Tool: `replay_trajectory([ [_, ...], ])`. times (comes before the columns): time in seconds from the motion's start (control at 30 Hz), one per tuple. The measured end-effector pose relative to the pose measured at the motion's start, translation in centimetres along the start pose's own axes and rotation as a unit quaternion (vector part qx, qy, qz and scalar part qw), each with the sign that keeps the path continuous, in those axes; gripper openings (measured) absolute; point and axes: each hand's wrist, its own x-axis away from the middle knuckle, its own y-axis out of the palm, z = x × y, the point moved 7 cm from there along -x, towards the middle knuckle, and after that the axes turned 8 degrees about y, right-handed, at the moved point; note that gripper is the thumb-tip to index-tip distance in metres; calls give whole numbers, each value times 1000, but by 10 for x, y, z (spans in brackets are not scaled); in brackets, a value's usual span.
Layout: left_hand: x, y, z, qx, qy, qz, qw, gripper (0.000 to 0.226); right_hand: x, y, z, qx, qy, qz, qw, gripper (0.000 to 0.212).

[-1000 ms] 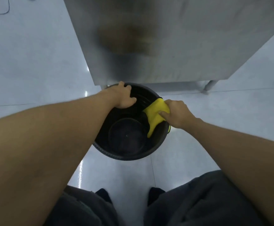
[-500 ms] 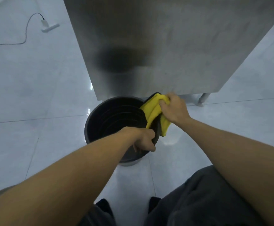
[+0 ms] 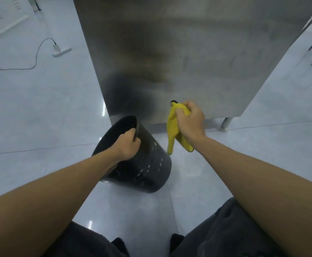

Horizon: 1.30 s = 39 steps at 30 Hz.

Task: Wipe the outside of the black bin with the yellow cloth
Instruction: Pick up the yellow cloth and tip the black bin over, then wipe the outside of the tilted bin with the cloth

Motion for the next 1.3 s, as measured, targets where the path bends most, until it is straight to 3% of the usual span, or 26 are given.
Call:
replay_trajectory([
  [0.17,4,-6,-11,31,9,53,998,23,22,66,18,-19,31,-100,994,10],
  [0.3,4,-9,-15,35,28,81,996,28,49,132,46,10,35,-205,978,39],
  [0.43,1,-15,-23,7,29,113,993,29,56,140,102,133,35,-169,976,50],
  [0.53,1,-15,-24,-17,23,114,993,34,54,137,117,115,68,-126,983,48],
  [0.7,0,-13,-22,9,23,118,993,28,52,161,72,51,-56,-135,988,42],
  [0.77,-1,-13,-28,23,20,105,994,27,51,156,82,68,-69,-125,987,41],
  [0.87,2,-13,-38,15,8,71,997,33,46,134,139,123,76,-92,985,42],
  [0.93,3,-11,-36,-4,12,45,999,38,53,116,182,121,236,-83,961,45],
  [1.0,4,-7,-31,-15,19,29,999,40,59,111,195,100,307,-78,943,50],
  [1.13,3,-6,-25,-7,11,52,999,42,51,129,149,59,216,-63,973,61],
  [1.23,4,-9,-22,-3,14,64,998,39,54,146,104,36,105,-103,988,42],
  [1.3,7,-12,-22,17,17,69,997,37,62,147,91,51,36,-137,989,43],
])
